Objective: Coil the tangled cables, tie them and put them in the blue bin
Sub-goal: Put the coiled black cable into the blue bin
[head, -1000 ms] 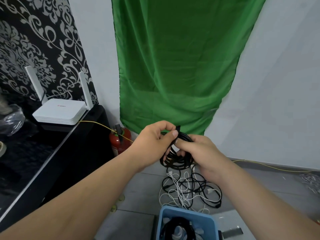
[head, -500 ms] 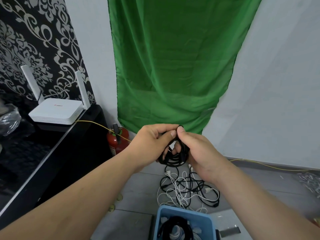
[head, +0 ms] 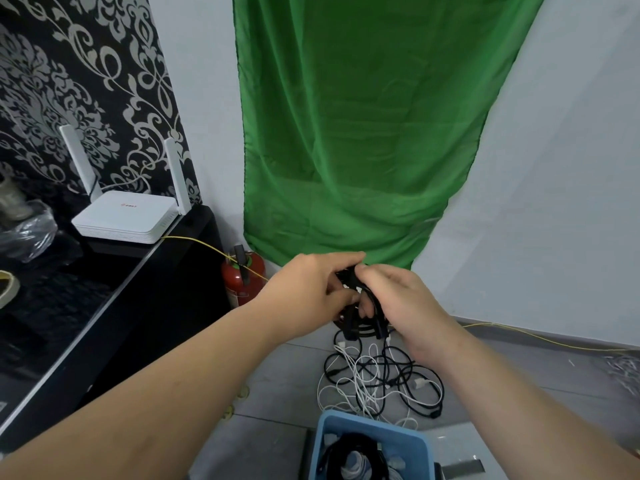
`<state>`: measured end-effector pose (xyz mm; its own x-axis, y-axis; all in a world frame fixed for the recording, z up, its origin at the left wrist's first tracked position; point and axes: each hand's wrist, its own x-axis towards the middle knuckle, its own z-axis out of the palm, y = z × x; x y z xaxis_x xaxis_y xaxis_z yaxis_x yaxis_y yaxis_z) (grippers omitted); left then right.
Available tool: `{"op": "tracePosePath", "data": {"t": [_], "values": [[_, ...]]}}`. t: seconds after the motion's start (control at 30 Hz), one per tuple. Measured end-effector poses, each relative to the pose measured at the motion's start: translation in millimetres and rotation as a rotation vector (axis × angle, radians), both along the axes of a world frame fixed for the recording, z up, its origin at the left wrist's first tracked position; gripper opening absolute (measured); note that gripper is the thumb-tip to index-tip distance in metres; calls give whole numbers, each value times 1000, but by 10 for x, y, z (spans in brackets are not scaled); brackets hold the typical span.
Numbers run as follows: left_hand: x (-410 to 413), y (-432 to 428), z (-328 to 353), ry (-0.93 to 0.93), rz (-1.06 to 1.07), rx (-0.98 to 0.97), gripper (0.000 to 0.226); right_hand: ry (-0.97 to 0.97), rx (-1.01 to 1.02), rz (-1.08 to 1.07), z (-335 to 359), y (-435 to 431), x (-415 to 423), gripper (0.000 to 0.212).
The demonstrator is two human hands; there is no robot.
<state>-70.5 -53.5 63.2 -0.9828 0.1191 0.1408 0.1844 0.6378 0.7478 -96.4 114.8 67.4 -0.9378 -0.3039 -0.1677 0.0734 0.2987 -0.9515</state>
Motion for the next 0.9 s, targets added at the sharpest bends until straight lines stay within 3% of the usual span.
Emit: {"op": "tracePosePath", "data": {"t": [0.1,0.23,0.37,0.6,0.77,0.9], "values": [[29,-3,40,215,98,-353,32,28,23,27,-10,-15,4,47],[23,27,33,375,168,-530,22,53,15,72,0,-28,21,46],[-31,-14,-20,439,134,-544,23,53,26,94,1,-55,52,42],[-16,-2,-23,315,117,-389,24,126,102,28,-2,-100,66,29],[-6,27,-61,264,131,-312,29,-3,-181,-53,-38,-109,59,20],[-3,54,-85,196,174,-183,28,-64,-239,-99,-58,-107,53,21]]}}
